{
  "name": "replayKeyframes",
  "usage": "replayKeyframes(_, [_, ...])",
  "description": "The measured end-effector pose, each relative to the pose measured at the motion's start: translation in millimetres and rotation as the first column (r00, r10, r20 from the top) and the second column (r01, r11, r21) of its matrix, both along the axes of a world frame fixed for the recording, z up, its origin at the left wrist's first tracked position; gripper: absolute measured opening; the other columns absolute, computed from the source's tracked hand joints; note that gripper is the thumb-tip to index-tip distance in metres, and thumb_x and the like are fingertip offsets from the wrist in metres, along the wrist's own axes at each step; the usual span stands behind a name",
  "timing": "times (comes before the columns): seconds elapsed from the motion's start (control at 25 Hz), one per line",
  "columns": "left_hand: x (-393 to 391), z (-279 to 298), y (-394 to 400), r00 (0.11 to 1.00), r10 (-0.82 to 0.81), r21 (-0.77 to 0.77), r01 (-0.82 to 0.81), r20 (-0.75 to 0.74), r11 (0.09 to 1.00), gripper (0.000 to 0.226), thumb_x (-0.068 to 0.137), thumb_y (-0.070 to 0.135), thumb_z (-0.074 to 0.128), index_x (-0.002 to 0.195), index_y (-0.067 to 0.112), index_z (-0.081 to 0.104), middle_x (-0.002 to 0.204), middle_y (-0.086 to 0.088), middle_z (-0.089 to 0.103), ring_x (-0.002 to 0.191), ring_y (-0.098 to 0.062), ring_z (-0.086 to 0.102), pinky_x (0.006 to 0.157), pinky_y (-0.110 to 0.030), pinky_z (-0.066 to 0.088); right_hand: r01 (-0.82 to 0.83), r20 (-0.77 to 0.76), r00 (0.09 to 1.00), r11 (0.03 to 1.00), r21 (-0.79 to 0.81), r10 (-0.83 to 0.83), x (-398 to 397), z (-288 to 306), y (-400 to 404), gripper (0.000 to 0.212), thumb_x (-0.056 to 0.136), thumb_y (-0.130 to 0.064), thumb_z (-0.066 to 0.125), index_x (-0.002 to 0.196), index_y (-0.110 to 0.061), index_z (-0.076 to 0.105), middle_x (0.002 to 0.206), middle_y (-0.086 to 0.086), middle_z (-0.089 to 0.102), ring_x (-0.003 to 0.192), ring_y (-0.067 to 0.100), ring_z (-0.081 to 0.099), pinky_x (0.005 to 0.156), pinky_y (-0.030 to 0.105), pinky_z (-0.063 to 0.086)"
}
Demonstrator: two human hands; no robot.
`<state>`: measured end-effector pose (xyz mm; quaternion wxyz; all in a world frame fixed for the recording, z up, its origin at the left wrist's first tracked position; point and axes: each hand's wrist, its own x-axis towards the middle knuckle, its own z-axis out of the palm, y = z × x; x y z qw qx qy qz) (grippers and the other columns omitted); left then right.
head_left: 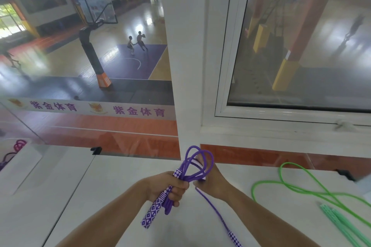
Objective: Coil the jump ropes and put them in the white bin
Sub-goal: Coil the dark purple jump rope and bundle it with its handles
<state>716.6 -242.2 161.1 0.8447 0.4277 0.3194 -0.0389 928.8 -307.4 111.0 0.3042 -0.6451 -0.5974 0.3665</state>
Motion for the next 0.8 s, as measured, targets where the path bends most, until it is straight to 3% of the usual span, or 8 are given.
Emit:
replayKeyframes(0.12, [0.0,3.7,1.4,0.984,0.111,-0.130,-0.092,0.141,0.987,0.022,0.097,0.013,0.062,0.078,0.013,0.050,0.059,0.004,0.046,0.048,-0.008,0.046,0.065,-0.028,0.053,-0.008,-0.046,0.999,0.999,-0.050,0.006,-5.0,8.4,0.8,0.064,0.088,-0.024,0.070,0.144,-0.029,0.038,0.120,-0.009,0.064,0.107,0.011,0.066,0.079,0.014,0.050])
replayKeyframes(0.28, [-3.2,2.1,7.3,0.899,0.415,-0.226,-0.379,0.142,0.897,0.020,0.094,0.012,0.065,0.080,0.012,0.051,0.058,0.004,0.041,0.046,-0.009,0.043,0.062,-0.029,0.052,0.079,-0.205,0.968,0.952,-0.295,-0.144,-4.0,18.7,-6.0,0.057,0.092,-0.043,0.065,0.137,-0.044,0.029,0.105,-0.008,0.065,0.066,0.011,0.070,0.052,0.019,0.050])
replayKeyframes(0.36, [1.4,0.4,9.2,0.833,0.553,-0.112,-0.547,0.029,0.829,0.019,0.097,0.009,0.062,0.080,0.011,0.053,0.060,0.001,0.041,0.046,-0.012,0.042,0.060,-0.031,0.051,0.064,-0.007,0.998,0.964,-0.258,-0.068,-3.2,22.0,-12.0,0.034,0.097,-0.053,0.051,0.128,-0.039,0.043,0.081,-0.005,0.068,0.065,0.012,0.065,0.059,0.021,0.046])
replayKeyframes(0.44, [7.0,-8.7,11.0,0.763,0.641,0.112,-0.632,-0.082,0.767,0.016,0.099,0.006,0.057,0.084,0.009,0.053,0.060,-0.003,0.044,0.045,-0.015,0.044,0.056,-0.032,0.049,-0.065,0.271,0.955,0.978,-0.198,0.118,-4.6,28.4,-19.1,0.032,0.103,-0.053,0.035,0.112,-0.029,0.055,0.081,-0.003,0.064,0.079,0.021,0.064,0.066,0.029,0.043])
replayKeyframes(0.52, [9.7,-18.8,13.4,0.784,0.587,0.484,-0.441,-0.202,0.756,0.013,0.099,0.008,0.055,0.087,0.007,0.053,0.061,-0.007,0.052,0.047,-0.019,0.051,0.057,-0.032,0.048,-0.252,0.467,0.821,0.942,-0.220,0.329,-8.5,37.3,-22.0,0.035,0.105,-0.045,0.033,0.110,-0.020,0.057,0.095,0.006,0.067,0.087,0.027,0.063,0.070,0.034,0.043])
replayKeyframes(0.6, [7.0,-21.6,13.8,0.797,0.377,0.754,0.143,-0.472,0.641,0.014,0.099,0.018,0.051,0.099,0.006,0.059,0.079,-0.013,0.066,0.067,-0.028,0.066,0.065,-0.032,0.048,-0.377,0.590,0.684,0.900,-0.218,0.429,-9.3,57.7,-17.8,0.031,0.103,-0.041,0.041,0.107,-0.017,0.062,0.104,0.008,0.068,0.094,0.027,0.063,0.076,0.036,0.045])
replayKeyframes(0.68, [5.8,-16.2,5.9,0.666,0.155,0.669,0.648,-0.730,0.363,0.029,0.100,0.026,0.047,0.119,0.008,0.060,0.112,-0.015,0.069,0.100,-0.034,0.068,0.075,-0.031,0.048,-0.446,0.645,0.638,0.885,-0.135,0.420,-2.5,79.5,-6.5,0.028,0.100,-0.040,0.048,0.100,-0.019,0.067,0.101,0.003,0.068,0.093,0.023,0.063,0.076,0.035,0.047])
replayKeyframes(0.8, [16.5,0.9,-17.1,0.515,-0.086,0.508,0.857,-0.853,0.085,0.029,0.100,0.025,0.049,0.121,0.008,0.060,0.118,-0.016,0.067,0.104,-0.035,0.064,0.082,-0.036,0.049,-0.500,0.583,0.680,0.863,-0.074,0.444,7.6,96.4,4.9,0.023,0.096,-0.041,0.058,0.098,-0.022,0.071,0.093,-0.005,0.065,0.083,0.014,0.062,0.068,0.026,0.045])
